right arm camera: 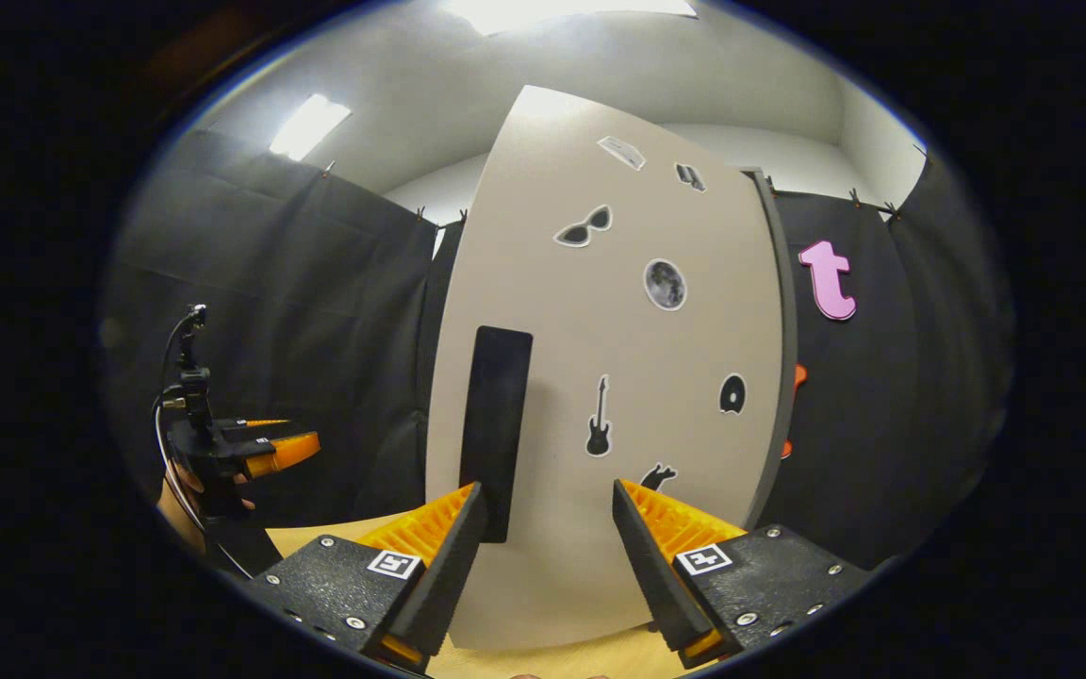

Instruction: Open the cabinet door with the right hand, grasp the bottle in the cabinet with the left hand and place it on the coaster, then close the cabinet door with the right hand.

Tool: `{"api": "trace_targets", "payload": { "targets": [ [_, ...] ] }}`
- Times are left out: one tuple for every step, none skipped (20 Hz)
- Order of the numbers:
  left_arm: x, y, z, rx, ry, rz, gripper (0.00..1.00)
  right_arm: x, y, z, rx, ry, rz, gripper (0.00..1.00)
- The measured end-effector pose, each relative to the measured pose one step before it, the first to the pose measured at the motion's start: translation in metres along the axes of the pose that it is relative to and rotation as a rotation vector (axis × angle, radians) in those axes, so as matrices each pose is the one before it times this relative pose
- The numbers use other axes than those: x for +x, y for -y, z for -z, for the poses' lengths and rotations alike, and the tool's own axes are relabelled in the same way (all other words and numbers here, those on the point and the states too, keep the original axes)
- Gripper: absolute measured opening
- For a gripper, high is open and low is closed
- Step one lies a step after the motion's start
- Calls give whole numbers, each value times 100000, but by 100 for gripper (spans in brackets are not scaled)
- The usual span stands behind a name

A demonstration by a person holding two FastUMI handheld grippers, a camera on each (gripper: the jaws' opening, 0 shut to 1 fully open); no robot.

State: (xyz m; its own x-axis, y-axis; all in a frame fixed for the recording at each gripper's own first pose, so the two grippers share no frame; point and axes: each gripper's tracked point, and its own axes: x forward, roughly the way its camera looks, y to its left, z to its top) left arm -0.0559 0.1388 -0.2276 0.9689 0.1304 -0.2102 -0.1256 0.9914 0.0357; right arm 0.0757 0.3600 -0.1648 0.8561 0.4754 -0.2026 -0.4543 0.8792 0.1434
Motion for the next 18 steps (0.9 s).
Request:
{"api": "trace_targets", "payload": {
  "targets": [
    [-197, -59, 129, -1439, -120, 1022, 94, 841, 29, -95, -580, -194, 1540, 85],
    [-236, -199, -27, -894, 1063, 840, 94, 798, -237, -46, -682, -16, 1006, 86],
    [-61, -468, -151, 157, 601, -763, 94, 1046, -410, 33, -464, 163, 633, 86],
    [64, -801, -109, 661, 889, -1101, 93, 883, -326, -55, 166, 229, 441, 87],
    [-6, -683, -59, 386, 623, -1054, 93, 371, -334, 32, 600, -120, -21, 87],
    [24, -435, -123, 405, 737, -834, 94, -204, -330, 204, 378, -521, -419, 88],
    [116, -273, -206, 579, 661, -786, 94, -161, -183, 44, 79, -624, 212, 87],
    [87, -152, -36, 556, 578, -326, 93, 166, -87, 71, -467, -645, 632, 87],
    [144, -21, 41, 370, 334, -38, 93, 416, 21, 15, -627, -432, 1015, 88],
    [234, -44, -51, 191, 158, 168, 93, 280, 24, 42, -299, -119, 816, 89],
    [220, 99, -45, 39, 41, 291, 93, 105, -203, 0, 450, -594, -879, 89],
    [125, 74, 90, 120, 50, 408, 93, -126, -125, 31, 903, -185, -275, 88],
    [99, 152, 28, 8, 83, 477, 93, 97, 182, 36, -344, -96, 331, 88],
    [156, 75, 0, 60, 245, 578, 93, 3, 147, -49, -622, 383, 487, 88],
    [278, 124, -82, -24, 265, 552, 93, 523, 114, 95, -204, -96, 804, 89],
    [147, 65, 164, -132, -47, 461, 94, 340, 59, 157, 365, -290, 560, 88],
    [228, -68, -64, -183, 219, 175, 94, 266, 138, 300, 787, -611, 646, 88],
    [168, 18, 94, -370, -22, 171, 94, 333, -26, 228, 1040, -494, 126, 88]
  ]
}}
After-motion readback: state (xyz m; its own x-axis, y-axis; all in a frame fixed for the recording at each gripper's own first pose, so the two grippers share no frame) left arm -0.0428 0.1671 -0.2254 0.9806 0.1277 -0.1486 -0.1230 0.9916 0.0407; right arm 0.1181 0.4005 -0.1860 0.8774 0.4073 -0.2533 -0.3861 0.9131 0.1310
